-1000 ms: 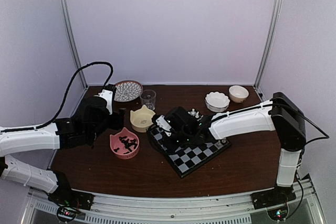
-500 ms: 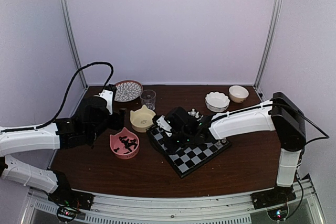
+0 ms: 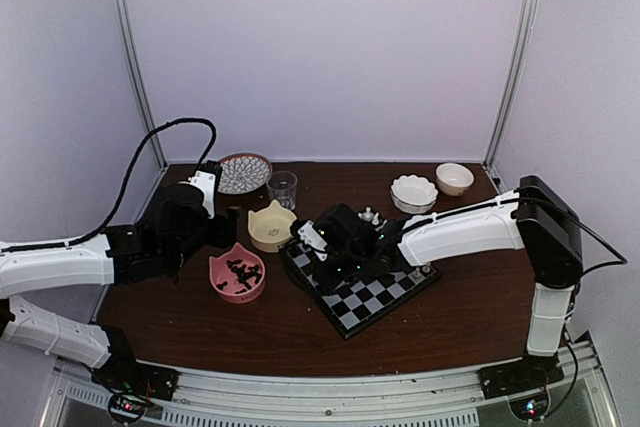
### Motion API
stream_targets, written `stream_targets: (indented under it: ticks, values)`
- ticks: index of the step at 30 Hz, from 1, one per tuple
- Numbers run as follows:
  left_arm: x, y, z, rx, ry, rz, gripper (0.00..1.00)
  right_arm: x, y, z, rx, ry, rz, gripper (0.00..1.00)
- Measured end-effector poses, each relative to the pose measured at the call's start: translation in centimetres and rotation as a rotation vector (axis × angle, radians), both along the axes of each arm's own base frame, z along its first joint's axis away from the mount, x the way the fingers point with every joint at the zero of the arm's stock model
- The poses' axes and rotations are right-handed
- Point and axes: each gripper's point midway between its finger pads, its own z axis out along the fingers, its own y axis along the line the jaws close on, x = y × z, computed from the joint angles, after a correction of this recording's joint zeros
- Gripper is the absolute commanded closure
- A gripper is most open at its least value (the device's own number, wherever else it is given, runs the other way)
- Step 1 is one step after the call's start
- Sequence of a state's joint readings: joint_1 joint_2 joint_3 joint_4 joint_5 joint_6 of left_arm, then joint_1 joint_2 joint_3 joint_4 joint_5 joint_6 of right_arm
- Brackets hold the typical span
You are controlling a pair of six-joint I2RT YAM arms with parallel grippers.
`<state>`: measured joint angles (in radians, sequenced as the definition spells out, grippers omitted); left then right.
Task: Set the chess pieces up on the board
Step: Place the king at e8, then pick up the pawn from the chessboard.
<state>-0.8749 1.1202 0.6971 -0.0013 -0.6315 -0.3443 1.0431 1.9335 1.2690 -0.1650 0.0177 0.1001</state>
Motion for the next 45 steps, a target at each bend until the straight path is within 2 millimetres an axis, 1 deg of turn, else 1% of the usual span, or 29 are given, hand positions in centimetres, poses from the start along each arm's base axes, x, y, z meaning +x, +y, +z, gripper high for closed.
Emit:
stream_targets:
  ticks: [2, 5, 11, 13, 15, 17, 22, 23, 25, 27, 30, 35, 38, 40, 42, 45]
  values:
    - [0.0, 0.0, 0.0, 0.0, 0.0, 0.0, 0.3, 0.0, 0.0, 0.0, 0.0, 0.001, 0.002, 0.81]
    - [0.0, 0.0, 0.0, 0.001, 0.0, 0.0, 0.29, -0.1, 0.0, 0.0, -0.001, 0.0, 0.006, 0.73]
    - [0.0, 0.0, 0.0, 0.002, 0.0, 0.0, 0.29, -0.1, 0.1, 0.0, 0.001, 0.002, 0.007, 0.7]
    - [0.0, 0.0, 0.0, 0.001, 0.0, -0.001, 0.29, -0.2, -0.1, 0.3, 0.003, 0.0, 0.006, 0.67]
    - [0.0, 0.0, 0.0, 0.001, 0.0, -0.001, 0.29, -0.2, -0.4, 1.2, 0.011, -0.011, 0.001, 0.64]
    - [0.0, 0.0, 0.0, 0.002, 0.0, 0.0, 0.29, -0.3, -0.9, 2.6, 0.024, -0.028, -0.006, 0.63]
    - [0.0, 0.0, -0.1, 0.005, 0.002, -0.001, 0.29, -0.5, -2.7, 7.7, 0.102, -0.101, -0.04, 0.62]
    - [0.0, 0.0, -0.2, 0.006, 0.003, 0.0, 0.29, -0.5, -3.1, 8.4, 0.114, -0.113, -0.05, 0.62]
    - [0.1, -0.1, -0.3, 0.009, 0.005, -0.001, 0.29, -0.7, -4.0, 8.9, 0.121, -0.127, -0.069, 0.63]
    - [0.1, -0.1, -0.4, 0.014, 0.008, -0.002, 0.29, -0.7, -4.9, 8.2, 0.101, -0.13, -0.093, 0.63]
    - [0.1, -0.1, -0.6, 0.019, 0.01, -0.002, 0.29, -0.6, -6.0, 6.4, 0.055, -0.11, -0.128, 0.64]
    - [0.1, -0.3, -0.7, 0.018, 0.013, -0.009, 0.29, -0.1, -6.5, 3.5, 0.007, -0.065, -0.172, 0.64]
    - [0.0, -0.5, -0.7, 0.015, 0.017, -0.02, 0.29, -0.3, -6.9, 1.5, -0.027, -0.037, -0.185, 0.64]
    - [0.0, -0.6, -0.8, 0.013, 0.02, -0.026, 0.29, -0.4, -7.2, 0.6, -0.045, -0.021, -0.192, 0.64]
    - [0.0, -0.6, -0.8, 0.013, 0.022, -0.03, 0.29, -0.5, -7.4, 0.0, -0.056, -0.01, -0.199, 0.65]
    - [0.0, -0.8, -1.0, 0.016, 0.027, -0.034, 0.29, -0.5, -7.5, -0.1, -0.055, -0.004, -0.21, 0.66]
